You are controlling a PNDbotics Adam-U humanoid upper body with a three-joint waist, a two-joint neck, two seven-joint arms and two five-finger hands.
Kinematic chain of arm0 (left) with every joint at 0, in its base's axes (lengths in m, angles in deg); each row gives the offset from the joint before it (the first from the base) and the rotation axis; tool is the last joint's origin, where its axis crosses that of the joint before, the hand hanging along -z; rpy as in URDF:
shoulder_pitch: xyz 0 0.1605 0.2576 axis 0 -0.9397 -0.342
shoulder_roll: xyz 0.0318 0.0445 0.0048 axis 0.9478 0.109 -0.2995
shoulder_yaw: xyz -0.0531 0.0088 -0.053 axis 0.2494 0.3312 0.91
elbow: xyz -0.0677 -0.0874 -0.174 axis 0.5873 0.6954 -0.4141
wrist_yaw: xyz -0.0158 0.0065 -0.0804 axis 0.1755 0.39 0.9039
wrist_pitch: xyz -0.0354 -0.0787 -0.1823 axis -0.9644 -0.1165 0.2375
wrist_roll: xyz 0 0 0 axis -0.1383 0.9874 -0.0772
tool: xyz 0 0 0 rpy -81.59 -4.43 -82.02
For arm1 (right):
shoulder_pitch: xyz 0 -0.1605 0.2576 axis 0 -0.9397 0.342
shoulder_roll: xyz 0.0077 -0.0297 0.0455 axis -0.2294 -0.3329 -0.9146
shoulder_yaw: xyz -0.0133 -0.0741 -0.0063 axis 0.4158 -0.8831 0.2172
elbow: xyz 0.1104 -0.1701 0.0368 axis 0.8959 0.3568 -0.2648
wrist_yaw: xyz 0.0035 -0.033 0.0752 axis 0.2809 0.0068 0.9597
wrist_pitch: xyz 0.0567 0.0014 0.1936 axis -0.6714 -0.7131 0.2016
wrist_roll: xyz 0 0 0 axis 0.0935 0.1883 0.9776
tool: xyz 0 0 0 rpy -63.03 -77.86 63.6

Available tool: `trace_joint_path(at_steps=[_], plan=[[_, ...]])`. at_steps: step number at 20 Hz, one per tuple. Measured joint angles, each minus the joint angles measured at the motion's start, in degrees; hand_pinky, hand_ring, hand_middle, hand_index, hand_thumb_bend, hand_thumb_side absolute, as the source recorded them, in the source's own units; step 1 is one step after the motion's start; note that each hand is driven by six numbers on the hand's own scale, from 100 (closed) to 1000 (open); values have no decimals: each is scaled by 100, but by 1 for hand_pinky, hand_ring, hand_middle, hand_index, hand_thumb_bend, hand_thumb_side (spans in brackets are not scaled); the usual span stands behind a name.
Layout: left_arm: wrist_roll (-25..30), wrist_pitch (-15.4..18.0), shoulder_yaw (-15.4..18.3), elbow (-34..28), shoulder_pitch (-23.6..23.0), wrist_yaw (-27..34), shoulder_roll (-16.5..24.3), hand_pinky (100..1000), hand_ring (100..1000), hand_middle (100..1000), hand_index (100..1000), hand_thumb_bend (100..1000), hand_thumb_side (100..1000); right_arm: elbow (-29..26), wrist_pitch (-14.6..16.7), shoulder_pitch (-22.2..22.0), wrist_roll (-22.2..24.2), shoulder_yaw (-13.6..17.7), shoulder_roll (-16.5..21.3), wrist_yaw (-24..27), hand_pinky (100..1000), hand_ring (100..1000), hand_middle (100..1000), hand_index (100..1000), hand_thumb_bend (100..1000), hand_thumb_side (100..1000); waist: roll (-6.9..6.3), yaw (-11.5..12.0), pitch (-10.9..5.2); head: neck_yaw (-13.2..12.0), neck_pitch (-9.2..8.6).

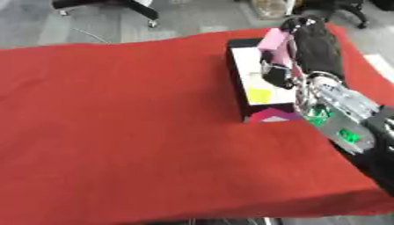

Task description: Pick up the objects with one hand, pass them to the other hand, and then place them into the box on the other side of the table.

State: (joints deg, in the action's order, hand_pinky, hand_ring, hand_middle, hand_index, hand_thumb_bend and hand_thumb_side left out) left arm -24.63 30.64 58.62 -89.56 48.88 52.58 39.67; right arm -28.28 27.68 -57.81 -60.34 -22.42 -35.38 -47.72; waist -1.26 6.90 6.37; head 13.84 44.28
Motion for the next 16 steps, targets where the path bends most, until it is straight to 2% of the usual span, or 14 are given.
trace_joint_path(at_steps=[4,7,9,11,14,16], plan=[[-174,-192,124,-426,-159,54,-217,783,621,671,818,100,769,902,462,7,-462,-45,5,1464,751,1000,789,924,569,560,-3,159,43,141,0],[-283,-307,195,-684,-277,60,-348,781,618,667,817,100,769,1070,762,-11,-762,-110,30,2011,761,1000,822,931,573,569,-5,179,57,186,0],[-358,-379,246,-797,-362,57,-395,779,616,664,816,100,769,977,959,-69,-959,-110,76,2113,751,1000,811,924,565,552,-3,164,62,190,0],[-448,-442,307,-885,-452,43,-427,776,614,662,814,100,770,638,1153,-213,-1153,-78,141,2072,749,1000,809,920,544,549,6,108,62,180,0],[-647,-540,405,-972,-578,17,-508,774,617,664,814,100,767,-231,1382,-573,-1382,115,251,1718,749,1000,806,914,482,526,58,27,61,83,0],[-825,-612,468,-1022,-661,-10,-577,773,620,668,814,100,769,-836,1457,-803,-1457,286,255,1294,740,999,784,907,395,481,113,-22,58,-54,0]])
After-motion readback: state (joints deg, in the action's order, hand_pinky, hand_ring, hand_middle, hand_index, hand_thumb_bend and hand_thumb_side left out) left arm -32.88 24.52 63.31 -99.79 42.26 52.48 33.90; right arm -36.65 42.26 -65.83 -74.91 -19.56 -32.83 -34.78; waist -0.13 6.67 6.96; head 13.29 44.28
